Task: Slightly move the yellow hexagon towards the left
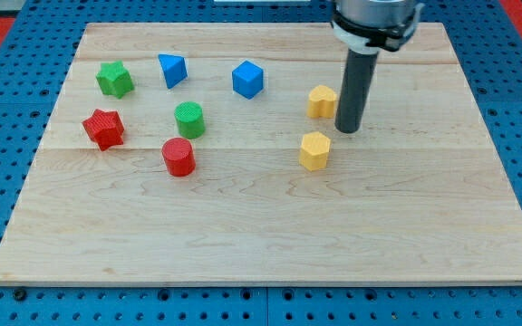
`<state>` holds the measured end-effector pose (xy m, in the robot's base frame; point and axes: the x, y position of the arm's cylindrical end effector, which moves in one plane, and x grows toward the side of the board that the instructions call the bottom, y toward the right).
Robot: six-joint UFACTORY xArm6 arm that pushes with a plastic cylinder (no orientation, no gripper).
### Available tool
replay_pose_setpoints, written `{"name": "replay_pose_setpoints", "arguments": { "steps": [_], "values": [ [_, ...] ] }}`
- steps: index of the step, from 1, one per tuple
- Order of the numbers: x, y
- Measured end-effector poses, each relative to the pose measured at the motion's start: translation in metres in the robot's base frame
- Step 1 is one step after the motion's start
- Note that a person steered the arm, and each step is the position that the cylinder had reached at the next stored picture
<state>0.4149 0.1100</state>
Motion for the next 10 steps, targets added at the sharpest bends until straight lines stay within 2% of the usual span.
{"name": "replay_pose_setpoints", "arguments": {
  "steps": [1, 2, 3, 4, 5, 10],
  "values": [
    [0.039, 0.011],
    [0.053, 0.019],
    [0.044, -0.032],
    [0.045, -0.015],
    [0.075, 0.034],
    [0.075, 0.006]
  ]
}}
